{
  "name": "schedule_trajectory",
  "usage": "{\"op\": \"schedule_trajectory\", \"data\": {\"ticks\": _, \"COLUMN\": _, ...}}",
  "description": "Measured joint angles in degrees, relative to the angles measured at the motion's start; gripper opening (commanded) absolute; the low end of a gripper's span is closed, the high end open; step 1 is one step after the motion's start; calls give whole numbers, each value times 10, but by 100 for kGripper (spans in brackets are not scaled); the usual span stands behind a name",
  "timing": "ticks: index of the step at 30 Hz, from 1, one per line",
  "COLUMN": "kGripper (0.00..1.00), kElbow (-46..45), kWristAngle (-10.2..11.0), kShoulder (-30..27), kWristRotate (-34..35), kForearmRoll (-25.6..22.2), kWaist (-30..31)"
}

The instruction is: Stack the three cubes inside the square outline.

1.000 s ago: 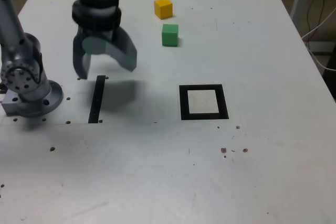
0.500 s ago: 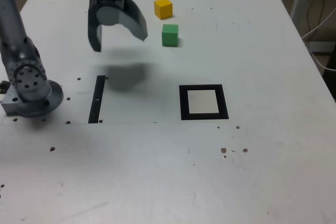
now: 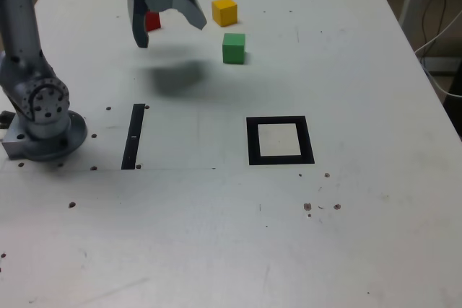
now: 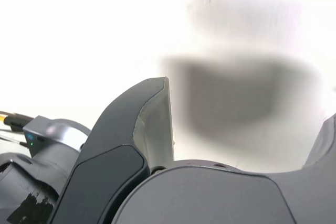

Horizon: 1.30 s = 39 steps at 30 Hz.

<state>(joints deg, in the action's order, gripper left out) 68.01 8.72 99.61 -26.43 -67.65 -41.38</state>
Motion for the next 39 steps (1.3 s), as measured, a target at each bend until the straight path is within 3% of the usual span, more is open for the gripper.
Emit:
{"op": "schedule_trajectory", "data": {"ticks": 27, "kGripper": 99, "kElbow": 133, "kWristAngle": 20, "kShoulder": 107, "kWristRotate": -57, "kForearmRoll": -28, "kWaist": -182}}
{"op": "schedule_trajectory", "data": {"ticks": 39, "kGripper": 99, "kElbow": 166, "kWristAngle": 20, "kShoulder": 154, "kWristRotate": -68, "kForearmRoll": -28, "kWaist": -232}}
